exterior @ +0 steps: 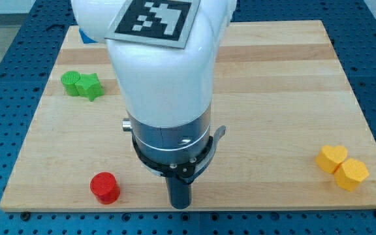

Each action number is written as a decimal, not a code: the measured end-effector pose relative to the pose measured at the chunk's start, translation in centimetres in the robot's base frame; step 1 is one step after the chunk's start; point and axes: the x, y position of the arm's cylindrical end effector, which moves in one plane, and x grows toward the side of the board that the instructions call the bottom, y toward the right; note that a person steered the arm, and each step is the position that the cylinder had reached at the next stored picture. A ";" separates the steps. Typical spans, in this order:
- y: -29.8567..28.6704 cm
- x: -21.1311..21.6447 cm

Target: Push the red circle towards up

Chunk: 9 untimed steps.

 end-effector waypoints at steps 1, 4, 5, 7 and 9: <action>-3.7 -0.8; -11.3 -10.0; -17.5 -9.2; -23.7 -1.4; -17.2 0.0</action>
